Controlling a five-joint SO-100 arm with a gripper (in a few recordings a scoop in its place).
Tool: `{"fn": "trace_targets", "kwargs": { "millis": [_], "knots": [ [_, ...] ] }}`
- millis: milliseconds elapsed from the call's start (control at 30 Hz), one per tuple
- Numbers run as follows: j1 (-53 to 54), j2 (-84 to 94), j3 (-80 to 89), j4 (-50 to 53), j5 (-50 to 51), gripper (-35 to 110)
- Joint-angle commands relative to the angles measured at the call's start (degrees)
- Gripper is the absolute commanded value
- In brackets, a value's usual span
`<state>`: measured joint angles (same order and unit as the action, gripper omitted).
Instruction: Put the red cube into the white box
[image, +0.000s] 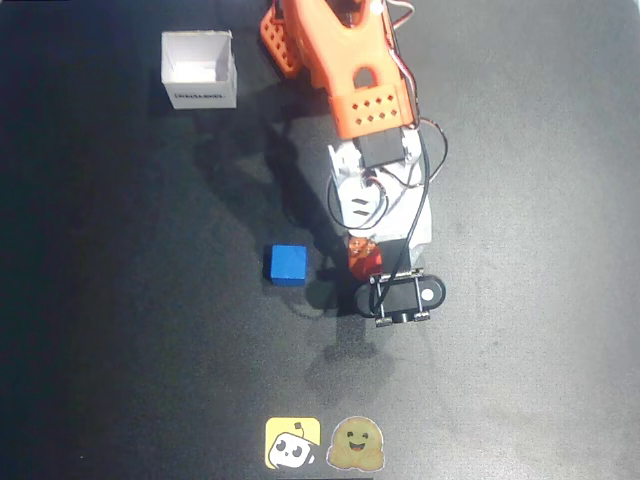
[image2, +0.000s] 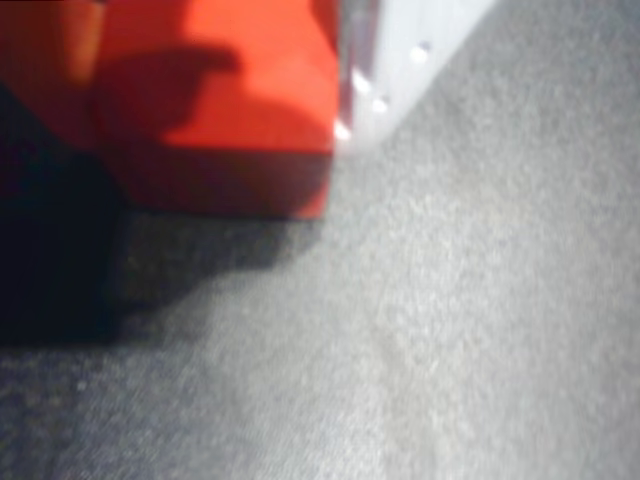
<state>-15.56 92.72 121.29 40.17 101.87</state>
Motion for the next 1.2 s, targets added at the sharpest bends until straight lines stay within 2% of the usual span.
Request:
{"fn": "trace_targets", "kwargs": {
  "millis": [0,167,333,467,633,833,1167],
  "knots": [
    [0.3,-0.1,-1.8,-0.5,1.0,0],
    [1.4,2.5,-2.0,1.4,2.1,0],
    [4.5,14.9,-3.7,14.1,5.8,0],
    [11.3,27.1,-5.8,26.4,6.2,0],
    [23.6,36.7,-8.5,40.2,5.4,0],
    [43.9,40.7,-8.5,50.5,1.3,0],
    [71.5,40.9,-5.6,55.3,-12.4,0]
  ]
}}
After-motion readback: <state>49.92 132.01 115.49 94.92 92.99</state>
